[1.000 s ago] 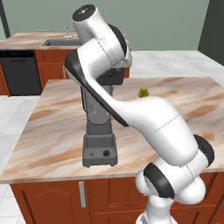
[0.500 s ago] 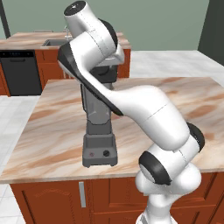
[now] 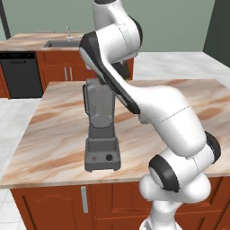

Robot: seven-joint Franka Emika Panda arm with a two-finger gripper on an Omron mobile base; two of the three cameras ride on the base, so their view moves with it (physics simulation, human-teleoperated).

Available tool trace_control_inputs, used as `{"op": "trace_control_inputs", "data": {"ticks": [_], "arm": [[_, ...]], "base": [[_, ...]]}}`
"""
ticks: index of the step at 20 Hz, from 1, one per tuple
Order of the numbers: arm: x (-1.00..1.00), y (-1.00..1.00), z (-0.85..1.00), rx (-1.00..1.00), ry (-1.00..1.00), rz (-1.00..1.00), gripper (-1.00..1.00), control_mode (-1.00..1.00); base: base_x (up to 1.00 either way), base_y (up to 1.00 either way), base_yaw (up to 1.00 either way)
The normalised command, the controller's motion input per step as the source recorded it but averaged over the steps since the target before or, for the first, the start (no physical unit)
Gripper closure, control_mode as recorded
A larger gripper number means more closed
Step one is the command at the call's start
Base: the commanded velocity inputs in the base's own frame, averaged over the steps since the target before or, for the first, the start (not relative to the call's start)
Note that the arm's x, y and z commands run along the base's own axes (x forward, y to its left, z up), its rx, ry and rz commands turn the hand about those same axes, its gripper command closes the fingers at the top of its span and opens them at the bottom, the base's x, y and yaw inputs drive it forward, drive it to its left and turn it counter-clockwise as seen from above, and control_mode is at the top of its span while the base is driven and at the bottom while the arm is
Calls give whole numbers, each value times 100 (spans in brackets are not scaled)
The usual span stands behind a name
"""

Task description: Grab the lime and onion from the fridge, place them in the blender, close the lid, and turn on the blender to create a marinade.

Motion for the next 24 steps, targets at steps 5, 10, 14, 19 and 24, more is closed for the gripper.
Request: {"op": "trace_control_inputs", "data": {"ticks": [5, 10, 14, 19, 24], "arm": [[12, -65, -45, -7, 0, 67, 100, -100], [28, -28, -39, -13, 2, 72, 100, -100], [40, -3, -12, -15, 6, 70, 100, -100], [41, 0, 3, -12, 12, 59, 100, -100], [37, 37, 19, -15, 23, 31, 100, -100]], "base": [[0, 0, 0], [0, 0, 0], [0, 0, 0], [0, 0, 0], [0, 0, 0]]}}
